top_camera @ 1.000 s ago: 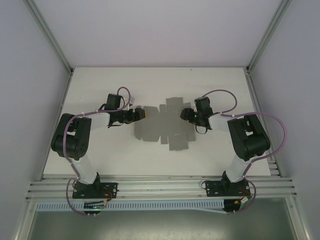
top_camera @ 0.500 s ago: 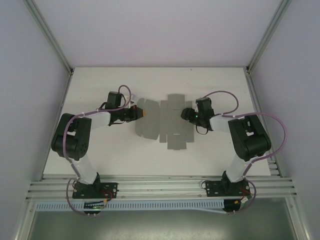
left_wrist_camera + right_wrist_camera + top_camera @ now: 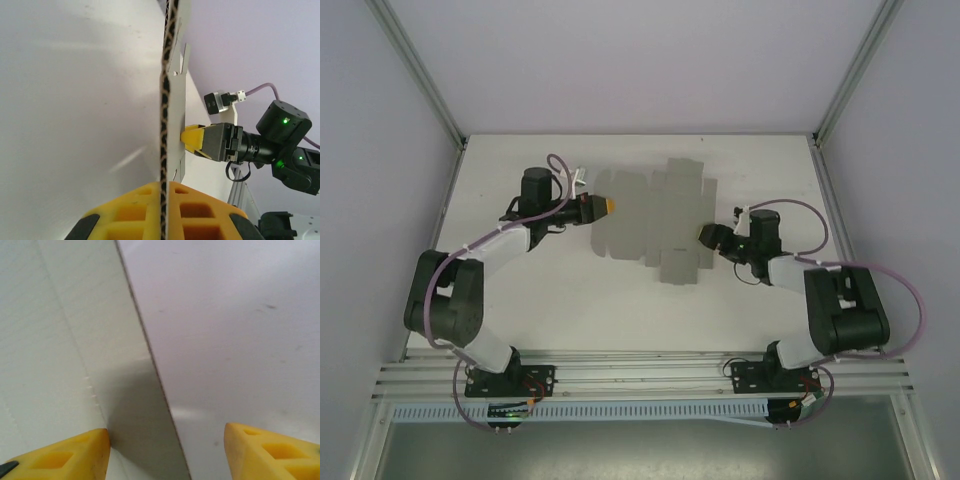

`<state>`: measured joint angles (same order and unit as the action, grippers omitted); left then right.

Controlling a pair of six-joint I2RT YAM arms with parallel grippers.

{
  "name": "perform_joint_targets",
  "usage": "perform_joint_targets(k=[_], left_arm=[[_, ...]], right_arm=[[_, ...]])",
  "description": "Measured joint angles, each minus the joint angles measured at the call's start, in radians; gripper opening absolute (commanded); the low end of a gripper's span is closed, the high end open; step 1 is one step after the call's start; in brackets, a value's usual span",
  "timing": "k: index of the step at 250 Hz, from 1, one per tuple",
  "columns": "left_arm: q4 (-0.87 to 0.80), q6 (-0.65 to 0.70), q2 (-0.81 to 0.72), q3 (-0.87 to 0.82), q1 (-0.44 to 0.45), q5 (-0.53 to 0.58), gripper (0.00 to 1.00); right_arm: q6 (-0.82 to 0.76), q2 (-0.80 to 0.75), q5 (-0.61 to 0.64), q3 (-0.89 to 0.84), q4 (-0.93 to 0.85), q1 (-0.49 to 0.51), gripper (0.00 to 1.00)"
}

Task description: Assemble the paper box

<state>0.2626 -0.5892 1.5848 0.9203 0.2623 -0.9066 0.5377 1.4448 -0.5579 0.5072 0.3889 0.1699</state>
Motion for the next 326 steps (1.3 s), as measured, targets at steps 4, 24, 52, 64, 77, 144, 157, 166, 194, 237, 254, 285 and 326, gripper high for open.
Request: perform_joint_targets(k=[4,24,52,64,77,144,157,166,194,237,254,285,326], left_arm=[[0.001,-0.001,-0.006,0.000,0.000,-0.004,0.00],[0.011,-0.010,-0.034,0.000,0.000,-0.026,0.00],[0.018,-0.018,-0.083,0.000,0.000,-0.040,0.00],[0.018,-0.019,-0.111,0.000,0.000,-0.039,0.00],[0.021,-0.020,-0.137,-0.001,0.000,-0.035,0.00],[0.026,-0.023,-0.204,-0.012,0.003,-0.015,0.00],[0.026,-0.022,-0.204,-0.018,0.004,-0.005,0.00],[0.025,-0.021,-0.204,-0.022,0.005,-0.002,0.00],[-0.009,-0.003,-0.204,-0.026,0.014,0.034,0.47],[-0.157,0.053,-0.213,-0.027,0.011,0.203,0.98],[-0.218,0.070,-0.225,-0.029,0.011,0.274,0.99],[-0.323,0.101,-0.256,-0.031,0.011,0.429,0.98],[-0.435,0.122,-0.260,-0.028,0.011,0.575,0.99]], right_arm=[[-0.002,-0.014,-0.006,0.000,-0.004,0.000,0.61],[-0.019,-0.105,-0.019,-0.008,-0.008,0.000,0.60],[-0.037,-0.227,-0.027,-0.026,-0.020,0.000,0.49],[-0.050,-0.277,-0.028,-0.032,-0.038,-0.001,0.46],[-0.052,-0.321,-0.027,-0.032,-0.062,-0.002,0.41],[-0.066,-0.488,-0.029,-0.041,-0.117,-0.005,0.00],[-0.076,-0.496,-0.026,-0.040,-0.130,-0.005,0.00],[-0.081,-0.498,-0.019,-0.039,-0.147,-0.003,0.00],[-0.122,-0.492,0.021,0.010,-0.254,0.015,0.00],[-0.299,-0.444,0.231,0.174,-0.449,0.125,0.00],[-0.384,-0.407,0.302,0.238,-0.508,0.174,0.00],[-0.514,-0.296,0.409,0.344,-0.607,0.235,0.00],[-0.705,-0.110,0.561,0.497,-0.728,0.326,0.00]])
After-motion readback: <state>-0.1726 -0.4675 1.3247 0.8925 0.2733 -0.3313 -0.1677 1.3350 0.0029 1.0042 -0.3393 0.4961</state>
